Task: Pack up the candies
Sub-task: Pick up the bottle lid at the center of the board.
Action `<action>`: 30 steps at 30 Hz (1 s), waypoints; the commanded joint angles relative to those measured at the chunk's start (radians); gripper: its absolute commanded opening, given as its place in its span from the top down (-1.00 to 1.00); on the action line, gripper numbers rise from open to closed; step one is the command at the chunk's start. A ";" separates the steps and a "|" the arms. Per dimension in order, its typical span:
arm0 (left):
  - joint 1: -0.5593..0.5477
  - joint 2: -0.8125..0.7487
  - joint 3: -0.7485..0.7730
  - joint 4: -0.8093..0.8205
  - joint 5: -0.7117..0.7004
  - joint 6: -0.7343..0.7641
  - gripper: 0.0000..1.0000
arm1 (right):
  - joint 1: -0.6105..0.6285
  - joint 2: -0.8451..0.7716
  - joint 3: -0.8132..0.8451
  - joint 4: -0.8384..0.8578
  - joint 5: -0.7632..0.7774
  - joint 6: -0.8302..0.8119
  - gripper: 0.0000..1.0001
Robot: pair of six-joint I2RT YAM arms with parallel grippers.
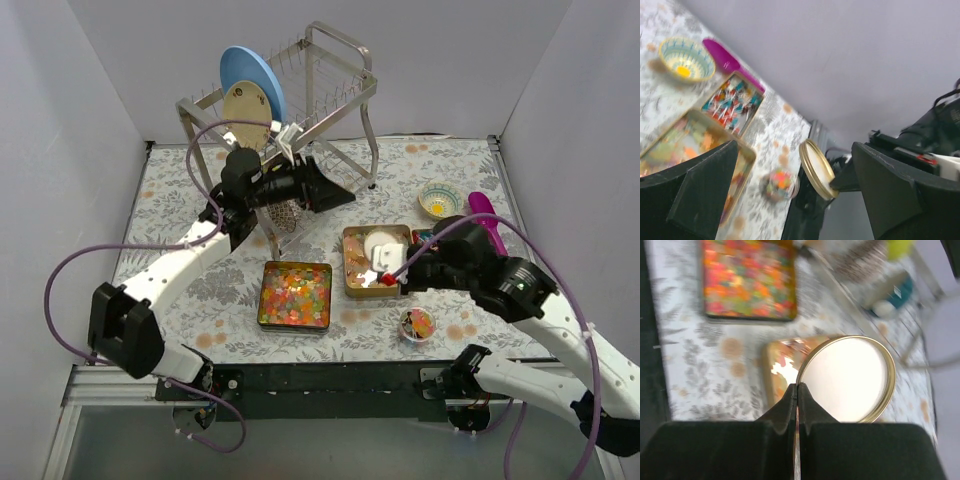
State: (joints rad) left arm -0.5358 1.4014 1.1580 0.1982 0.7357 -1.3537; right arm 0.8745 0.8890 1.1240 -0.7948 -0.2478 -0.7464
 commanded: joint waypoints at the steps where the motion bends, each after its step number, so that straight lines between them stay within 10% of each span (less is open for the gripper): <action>1: -0.012 0.128 0.184 0.122 0.031 -0.231 -0.96 | -0.178 -0.070 -0.059 0.213 0.232 0.162 0.97; 9: -0.076 0.315 0.457 0.110 0.077 -0.288 -0.96 | -0.221 -0.110 -0.092 0.388 0.206 0.286 0.97; 20: -0.112 0.165 0.321 -0.117 0.102 0.251 -0.97 | -0.304 -0.013 0.057 0.284 -0.134 0.328 0.97; 30: -0.061 0.151 0.282 -0.175 0.128 0.105 -0.83 | -0.308 0.010 0.020 0.190 -0.214 0.173 0.97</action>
State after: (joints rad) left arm -0.5770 1.5856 1.4605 0.0349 0.8494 -1.2285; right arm 0.5697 0.8772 1.1313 -0.5583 -0.3950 -0.5121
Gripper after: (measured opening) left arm 0.915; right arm 0.023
